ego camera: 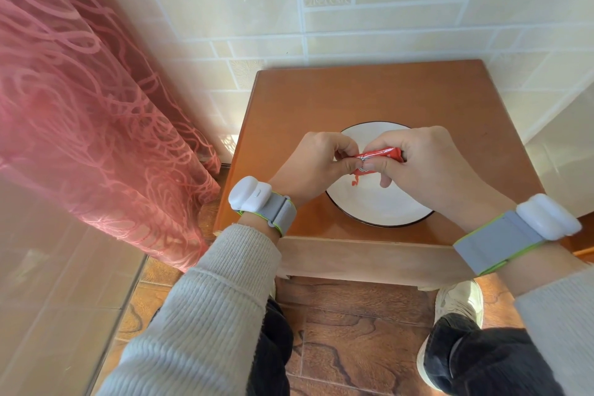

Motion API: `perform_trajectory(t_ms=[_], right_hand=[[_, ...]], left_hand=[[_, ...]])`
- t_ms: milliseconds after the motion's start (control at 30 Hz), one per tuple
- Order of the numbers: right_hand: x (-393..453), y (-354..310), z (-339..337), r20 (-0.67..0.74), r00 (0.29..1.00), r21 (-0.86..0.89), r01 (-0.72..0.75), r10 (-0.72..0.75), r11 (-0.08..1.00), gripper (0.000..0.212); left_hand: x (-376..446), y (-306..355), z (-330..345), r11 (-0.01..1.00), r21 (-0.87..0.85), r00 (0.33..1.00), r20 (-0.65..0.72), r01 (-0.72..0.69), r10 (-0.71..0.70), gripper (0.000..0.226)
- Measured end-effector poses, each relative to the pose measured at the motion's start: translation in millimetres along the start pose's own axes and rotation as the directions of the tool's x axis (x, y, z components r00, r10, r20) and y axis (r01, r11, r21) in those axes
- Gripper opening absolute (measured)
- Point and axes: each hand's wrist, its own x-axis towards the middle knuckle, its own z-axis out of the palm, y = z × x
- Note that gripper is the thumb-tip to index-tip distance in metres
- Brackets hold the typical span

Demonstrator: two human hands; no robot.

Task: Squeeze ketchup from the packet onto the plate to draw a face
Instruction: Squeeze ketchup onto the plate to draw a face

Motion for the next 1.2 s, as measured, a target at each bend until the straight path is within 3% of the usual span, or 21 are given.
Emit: perform_trajectory(t_ms=[1200], right_hand=[[-27.3, 17.0, -30.4, -0.025, 0.999, -0.070, -0.024, 0.023, 0.997, 0.007]], left_hand=[[11.3, 26.3, 27.6, 1.000, -0.026, 0.996, 0.091, -0.014, 0.017, 0.009]])
